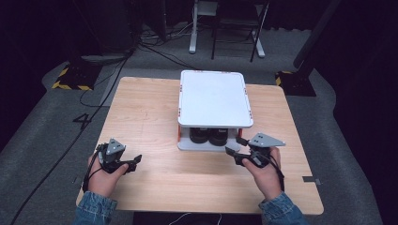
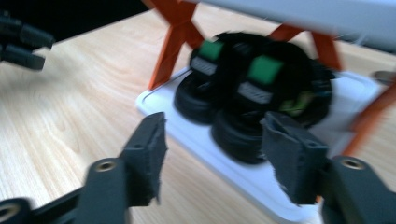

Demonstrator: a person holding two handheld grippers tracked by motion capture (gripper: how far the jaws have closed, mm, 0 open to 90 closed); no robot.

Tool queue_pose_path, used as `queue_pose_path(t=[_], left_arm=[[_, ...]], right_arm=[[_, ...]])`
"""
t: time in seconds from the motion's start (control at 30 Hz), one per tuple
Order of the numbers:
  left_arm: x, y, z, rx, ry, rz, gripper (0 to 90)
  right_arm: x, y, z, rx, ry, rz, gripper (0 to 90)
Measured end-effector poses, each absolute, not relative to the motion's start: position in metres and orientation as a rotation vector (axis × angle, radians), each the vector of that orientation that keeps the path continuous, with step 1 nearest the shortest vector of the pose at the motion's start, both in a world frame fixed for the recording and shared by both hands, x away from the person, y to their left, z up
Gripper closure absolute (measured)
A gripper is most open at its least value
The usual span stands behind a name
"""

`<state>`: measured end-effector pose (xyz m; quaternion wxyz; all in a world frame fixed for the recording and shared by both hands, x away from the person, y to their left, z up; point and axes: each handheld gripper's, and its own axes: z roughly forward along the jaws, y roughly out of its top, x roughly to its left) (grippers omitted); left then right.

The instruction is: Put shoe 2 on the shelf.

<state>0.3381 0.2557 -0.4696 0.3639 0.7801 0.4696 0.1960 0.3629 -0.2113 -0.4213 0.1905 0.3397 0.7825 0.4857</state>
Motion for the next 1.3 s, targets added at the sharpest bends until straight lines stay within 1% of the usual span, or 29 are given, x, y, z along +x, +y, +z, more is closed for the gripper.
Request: queue_pose_path(t=[0.07,0.13,0.2,0.23,0.27,0.4,0.57,0.6,0.8,0.9,1.0,1.13,1.3], left_arm=[[0.338,0.256,-0.469,2.003,1.211,0.502,24.7],[0.337,0.258,-0.469,2.007,1.206,0.493,24.4],[0.338,0.261,-0.468,1.999,1.211,0.493,23.9],[0.338,0.262,-0.468,1.995,1.218,0.49,23.3],[0.338,0.263,-0.468,1.991,1.222,0.497,23.1],[0.339,0.267,-0.466,1.989,1.225,0.496,20.8],[0.343,0.271,-0.466,2.011,1.219,0.506,18.0],[0.344,0.272,-0.466,2.015,1.221,0.505,18.0],[0.35,0.275,-0.468,2.018,1.257,0.545,17.2],[0.351,0.277,-0.471,2.021,1.271,0.547,17.3],[0.353,0.278,-0.474,2.04,1.277,0.546,17.2],[0.355,0.279,-0.479,2.077,1.265,0.549,16.8],[0.359,0.281,-0.485,2.137,1.244,0.574,16.7]], right_arm=[[0.362,-0.223,-0.415,0.975,2.18,1.361,34.5],[0.363,-0.236,-0.409,1.009,2.158,1.354,29.3],[0.364,-0.25,-0.405,1.041,2.156,1.32,27.7],[0.365,-0.258,-0.403,1.071,2.146,1.285,25.2],[0.366,-0.265,-0.402,1.107,2.133,1.261,21.3],[0.366,-0.295,-0.402,1.158,2.112,1.203,16.2],[0.368,-0.333,-0.41,1.279,2.066,1.161,16.3],[0.368,-0.333,-0.41,1.279,2.066,1.161,16.3],[0.372,-0.365,-0.426,1.338,2.048,1.126,17.0],[0.374,-0.376,-0.434,1.358,2.048,1.04,19.5],[0.377,-0.383,-0.444,1.393,2.079,0.981,18.4],[0.383,-0.387,-0.46,1.431,2.099,0.983,16.2],[0.39,-0.387,-0.479,1.438,2.123,0.971,17.5]])
